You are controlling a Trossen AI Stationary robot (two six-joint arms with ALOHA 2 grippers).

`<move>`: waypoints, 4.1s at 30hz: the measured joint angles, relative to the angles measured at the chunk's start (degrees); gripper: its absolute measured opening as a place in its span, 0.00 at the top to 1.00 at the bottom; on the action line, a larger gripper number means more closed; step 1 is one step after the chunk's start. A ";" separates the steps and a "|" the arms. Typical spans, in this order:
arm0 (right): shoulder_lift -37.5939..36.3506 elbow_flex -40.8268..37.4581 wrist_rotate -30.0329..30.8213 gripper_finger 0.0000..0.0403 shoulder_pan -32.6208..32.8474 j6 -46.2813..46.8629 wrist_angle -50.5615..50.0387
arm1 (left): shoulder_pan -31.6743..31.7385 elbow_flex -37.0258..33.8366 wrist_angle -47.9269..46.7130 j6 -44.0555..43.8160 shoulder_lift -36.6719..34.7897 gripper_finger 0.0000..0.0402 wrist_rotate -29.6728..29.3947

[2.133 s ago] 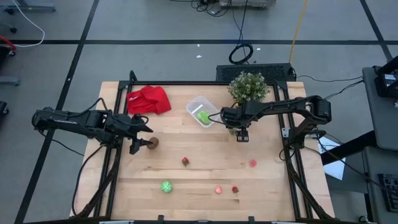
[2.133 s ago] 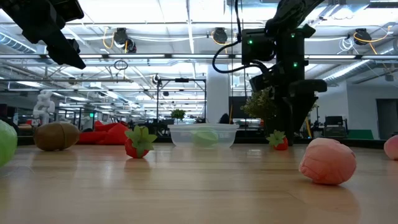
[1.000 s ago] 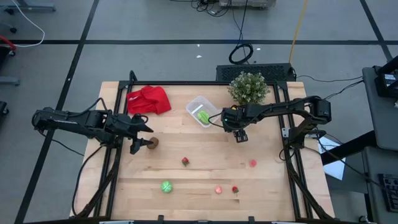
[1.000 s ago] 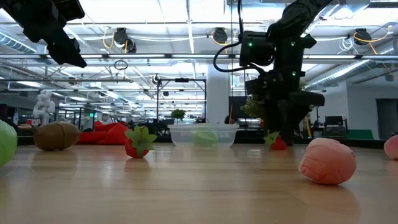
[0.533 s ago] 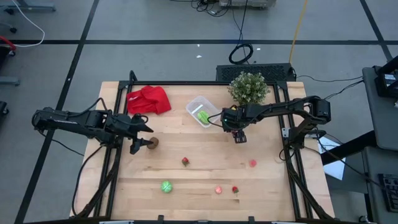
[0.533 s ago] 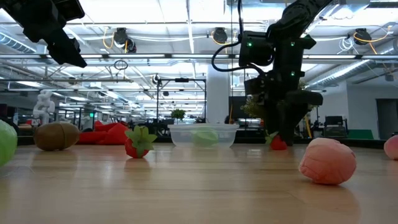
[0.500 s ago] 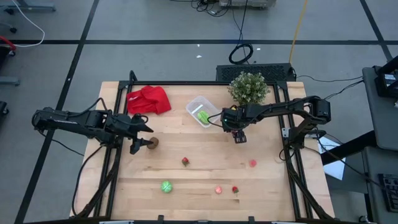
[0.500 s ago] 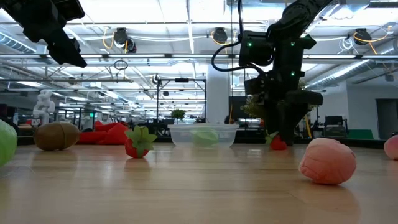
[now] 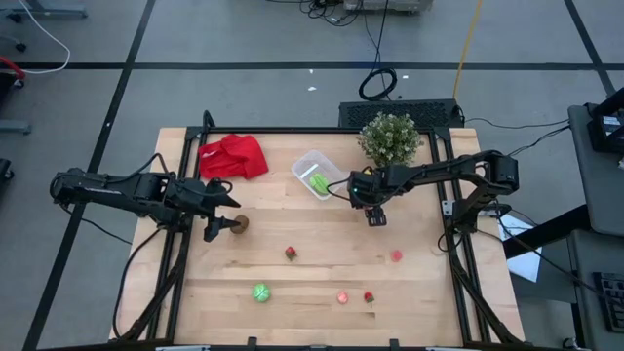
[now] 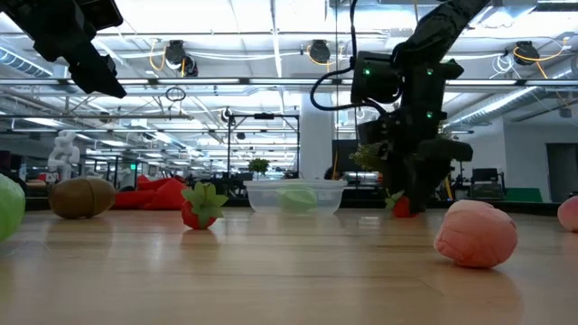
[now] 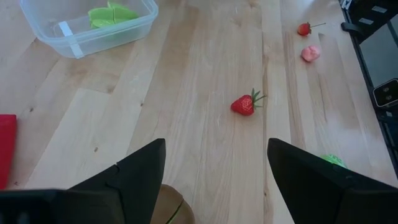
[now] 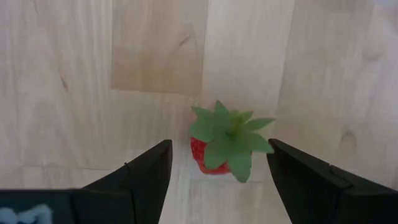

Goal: Pick and placing Produce into tupperware
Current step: Put the top right red strawberry into the transparent bin

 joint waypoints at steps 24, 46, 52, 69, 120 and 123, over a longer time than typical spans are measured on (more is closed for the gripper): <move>0.00 -0.14 0.09 0.49 -0.01 0.63 2.31 | 0.00 0.00 0.00 -0.06 -0.01 0.29 -0.02; 0.02 0.18 0.31 0.67 -0.01 1.81 1.78 | 0.00 0.00 0.00 0.13 -0.02 0.29 -0.02; 0.04 3.21 0.31 0.67 -0.01 2.15 -1.07 | 0.00 0.00 0.00 0.04 -0.02 0.29 -0.02; 0.04 17.97 0.33 0.67 0.02 -0.50 -3.07 | 0.00 0.00 0.00 -0.65 -0.02 0.29 -0.02; 23.29 43.07 -9.00 0.67 -8.33 -6.91 2.74 | 0.00 0.00 -0.07 3.63 -0.02 0.29 -0.48; 24.04 43.10 -9.00 0.67 -8.54 -6.86 2.98 | 0.00 0.00 -0.07 3.60 -0.02 0.29 -0.48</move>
